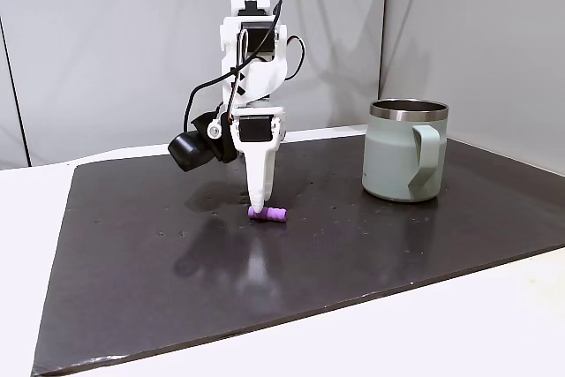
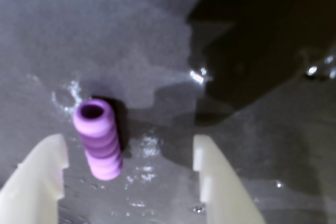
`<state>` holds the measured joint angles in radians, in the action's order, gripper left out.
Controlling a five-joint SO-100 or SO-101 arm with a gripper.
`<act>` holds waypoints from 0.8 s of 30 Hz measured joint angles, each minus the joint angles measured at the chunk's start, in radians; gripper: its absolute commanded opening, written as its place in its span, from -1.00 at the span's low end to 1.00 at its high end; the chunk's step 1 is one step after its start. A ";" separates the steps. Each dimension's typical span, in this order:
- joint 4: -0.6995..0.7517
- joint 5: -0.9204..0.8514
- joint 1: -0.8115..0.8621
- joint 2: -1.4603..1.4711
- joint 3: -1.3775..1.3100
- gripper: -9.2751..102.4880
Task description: Grasp a pengrip and put it in the cup.
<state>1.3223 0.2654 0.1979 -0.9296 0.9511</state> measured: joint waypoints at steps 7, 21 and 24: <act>-0.034 -0.006 -0.002 0.032 -0.052 -0.36; -0.067 -0.026 0.011 0.071 -0.058 -0.75; -0.067 -0.026 0.014 0.074 -0.061 -0.81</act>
<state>1.2548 0.2393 0.2117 -0.8560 0.8897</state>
